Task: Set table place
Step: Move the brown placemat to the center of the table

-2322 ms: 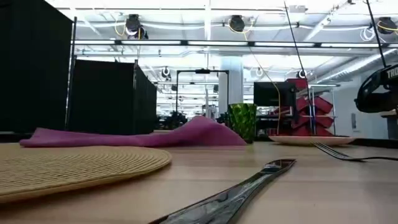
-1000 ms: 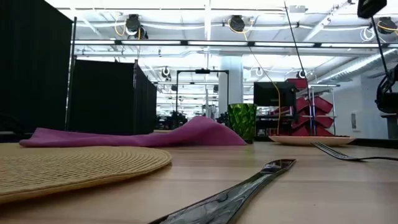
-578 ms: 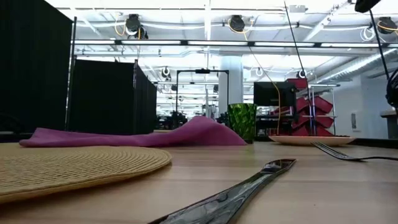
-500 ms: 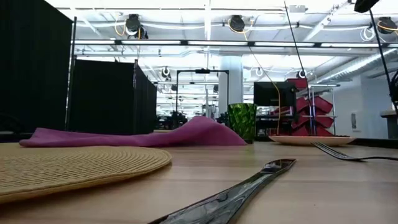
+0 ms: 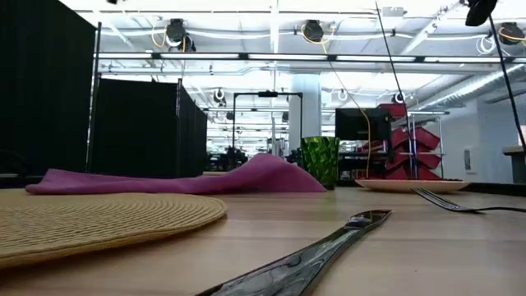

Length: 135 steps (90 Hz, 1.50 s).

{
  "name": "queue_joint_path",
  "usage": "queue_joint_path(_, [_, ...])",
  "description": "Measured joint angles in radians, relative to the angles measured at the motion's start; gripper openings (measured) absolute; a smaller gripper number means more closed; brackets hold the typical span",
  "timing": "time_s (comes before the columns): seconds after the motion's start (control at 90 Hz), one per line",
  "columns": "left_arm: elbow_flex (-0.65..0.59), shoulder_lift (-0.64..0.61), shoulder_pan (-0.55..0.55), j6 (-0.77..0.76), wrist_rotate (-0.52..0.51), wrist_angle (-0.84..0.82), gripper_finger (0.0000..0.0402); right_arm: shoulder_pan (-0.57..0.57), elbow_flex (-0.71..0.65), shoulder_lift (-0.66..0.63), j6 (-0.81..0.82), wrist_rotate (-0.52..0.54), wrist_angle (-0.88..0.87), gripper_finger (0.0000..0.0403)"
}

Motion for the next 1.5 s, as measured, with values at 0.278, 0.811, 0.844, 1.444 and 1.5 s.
queue_joint_path(0.278, [0.000, 0.082, -0.006, -0.024, 0.333, 0.066, 0.0373, -0.132, 0.113, 0.132, 0.081, -0.002, -0.168, 0.0226])
queue_joint_path(0.811, [0.327, 0.421, 0.186, 0.056, 0.129, -0.488, 0.0373, -0.471, 0.453, 0.436, 0.452, -0.094, -0.836, 0.0226])
queue_joint_path(0.844, [0.327, 0.437, 0.199, 0.056, 0.126, -0.512, 0.0373, -0.504, 0.456, 0.451, 0.485, -0.130, -0.863, 0.0226])
queue_joint_path(1.444, [0.012, 0.365, 0.227, -0.146, 0.073, -0.435, 0.0266, -0.855, 0.456, 0.880, 0.689, -0.668, -0.857, 0.0226])
queue_joint_path(1.5, [-0.040, 0.340, 0.227, -0.157, 0.071, -0.352, 0.0265, -0.855, 0.456, 0.901, 0.715, -0.667, -0.855, 0.0226])
